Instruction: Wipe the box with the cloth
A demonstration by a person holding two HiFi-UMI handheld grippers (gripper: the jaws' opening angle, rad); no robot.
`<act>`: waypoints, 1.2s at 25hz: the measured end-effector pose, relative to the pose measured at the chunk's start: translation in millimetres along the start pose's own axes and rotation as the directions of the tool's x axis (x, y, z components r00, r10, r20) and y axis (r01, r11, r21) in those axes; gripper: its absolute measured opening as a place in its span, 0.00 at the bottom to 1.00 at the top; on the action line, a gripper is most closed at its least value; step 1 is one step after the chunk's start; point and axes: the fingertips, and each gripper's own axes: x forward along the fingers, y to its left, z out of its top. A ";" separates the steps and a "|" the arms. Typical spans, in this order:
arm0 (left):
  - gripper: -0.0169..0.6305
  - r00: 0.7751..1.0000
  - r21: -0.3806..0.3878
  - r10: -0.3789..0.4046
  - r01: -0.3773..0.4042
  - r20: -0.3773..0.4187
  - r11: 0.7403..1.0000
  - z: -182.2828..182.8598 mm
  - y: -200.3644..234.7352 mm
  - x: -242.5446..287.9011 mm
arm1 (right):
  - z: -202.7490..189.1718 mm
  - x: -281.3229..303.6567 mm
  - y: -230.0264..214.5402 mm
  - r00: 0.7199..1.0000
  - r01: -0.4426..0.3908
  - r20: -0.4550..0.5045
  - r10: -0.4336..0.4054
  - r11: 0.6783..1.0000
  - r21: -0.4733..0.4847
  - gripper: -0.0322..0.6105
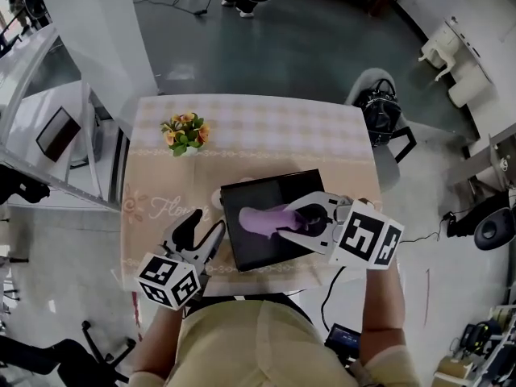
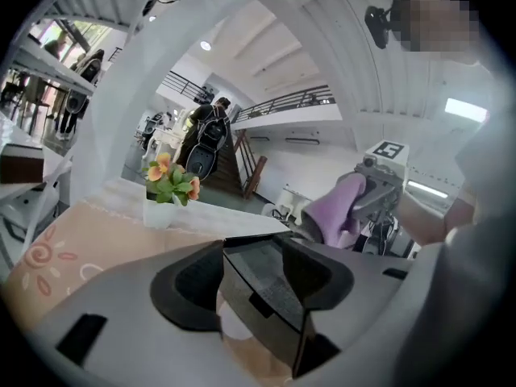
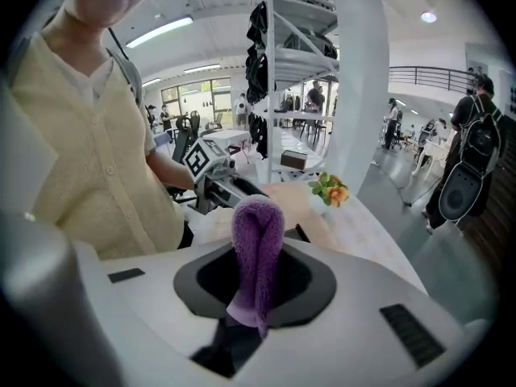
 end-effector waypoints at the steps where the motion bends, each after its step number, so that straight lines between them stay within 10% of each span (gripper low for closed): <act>1: 0.38 1.000 0.027 0.009 -0.008 -0.017 1.000 -0.3 -3.4 4.6 | 0.2 -4.5 -11.1 1.000 0.019 0.014 -0.019 1.000 0.000 0.17; 9: 0.41 0.985 0.162 0.161 -0.148 -0.068 0.976 -8.1 -4.4 19.4 | 18.6 1.2 -93.8 0.989 0.099 0.124 -0.084 0.988 -0.115 0.17; 15: 0.47 0.970 0.038 0.210 -0.207 -0.120 0.978 -23.6 -3.0 23.3 | 6.0 57.4 -120.7 0.996 -0.065 0.052 0.078 0.976 -0.209 0.17; 20: 0.47 0.953 0.078 0.262 -0.253 -0.153 0.964 -36.4 -11.8 28.8 | -1.9 100.1 -132.2 0.982 -0.184 -0.009 0.189 0.944 -0.275 0.17; 30: 0.47 0.942 0.070 0.268 -0.259 -0.200 0.963 -53.5 -20.3 34.0 | -26.1 139.7 -107.1 0.869 -0.493 -0.159 0.469 0.851 -0.181 0.16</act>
